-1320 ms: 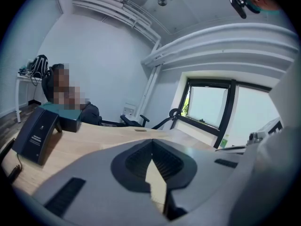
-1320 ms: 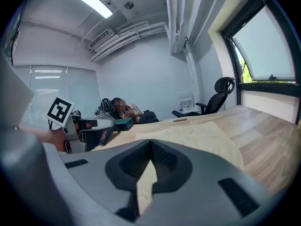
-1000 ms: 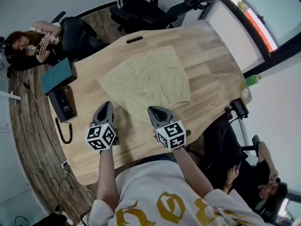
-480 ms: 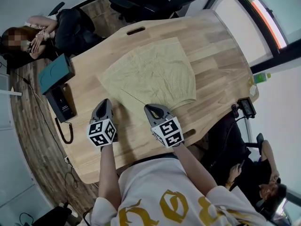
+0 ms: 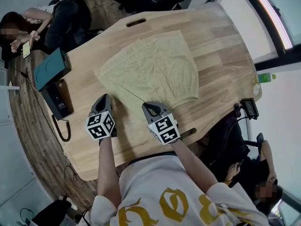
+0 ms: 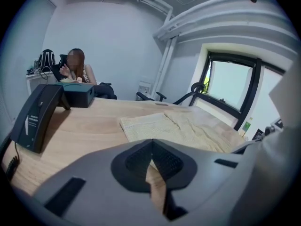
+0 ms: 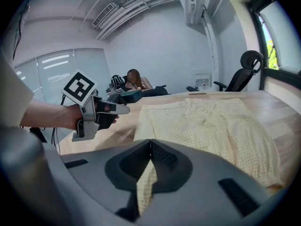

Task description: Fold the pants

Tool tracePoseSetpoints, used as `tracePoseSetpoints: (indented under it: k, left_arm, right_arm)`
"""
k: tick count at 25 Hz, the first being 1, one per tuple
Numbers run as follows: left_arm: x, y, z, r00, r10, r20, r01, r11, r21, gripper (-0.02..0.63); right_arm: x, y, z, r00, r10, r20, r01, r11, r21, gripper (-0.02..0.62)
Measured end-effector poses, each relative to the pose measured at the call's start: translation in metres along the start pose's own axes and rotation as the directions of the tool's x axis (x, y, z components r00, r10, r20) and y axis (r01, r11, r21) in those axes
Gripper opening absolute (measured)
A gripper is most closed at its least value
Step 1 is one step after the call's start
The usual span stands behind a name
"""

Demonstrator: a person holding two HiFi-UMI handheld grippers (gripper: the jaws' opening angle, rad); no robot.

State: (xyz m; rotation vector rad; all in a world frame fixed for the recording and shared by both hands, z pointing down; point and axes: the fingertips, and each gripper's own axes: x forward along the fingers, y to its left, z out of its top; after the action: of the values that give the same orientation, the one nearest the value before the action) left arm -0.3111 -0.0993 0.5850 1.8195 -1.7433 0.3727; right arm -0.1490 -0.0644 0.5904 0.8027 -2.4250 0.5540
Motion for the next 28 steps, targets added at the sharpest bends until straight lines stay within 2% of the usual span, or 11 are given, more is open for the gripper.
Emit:
tracePoseSetpoints:
  k: [8,15,20,22,25,28]
  left_arm:
    - [0.016,0.011,-0.014,0.996,0.02,-0.084,-0.023,0.999,-0.033,0.009]
    - [0.025,0.014,-0.019,0.992,0.016,-0.125,-0.021,0.999,-0.04,0.009]
    - [0.032,0.011,-0.024,0.988,0.006,-0.156,-0.012,0.999,-0.035,0.012]
    - [0.036,0.01,-0.025,0.986,0.003,-0.165,-0.009,0.999,-0.037,0.056]
    - [0.04,0.012,-0.027,0.983,0.012,-0.184,-0.017,1.0,-0.022,0.097]
    - [0.041,0.013,-0.03,0.979,0.022,-0.201,-0.026,1.0,-0.017,0.111]
  right_arm:
    - [0.015,0.021,-0.011,0.995,0.075,-0.061,-0.078,0.996,-0.048,0.008]
    - [0.022,0.022,-0.025,0.99,0.085,-0.111,-0.094,0.993,-0.077,0.012]
    - [0.027,0.032,-0.034,0.977,0.166,-0.137,-0.174,0.984,-0.049,0.13]
    - [0.032,0.037,-0.04,0.965,0.195,-0.173,-0.204,0.979,-0.031,0.2]
    - [0.037,0.038,-0.047,0.96,0.162,-0.229,-0.186,0.978,-0.089,0.215]
    - [0.041,0.037,-0.051,0.962,0.099,-0.253,-0.139,0.98,-0.144,0.216]
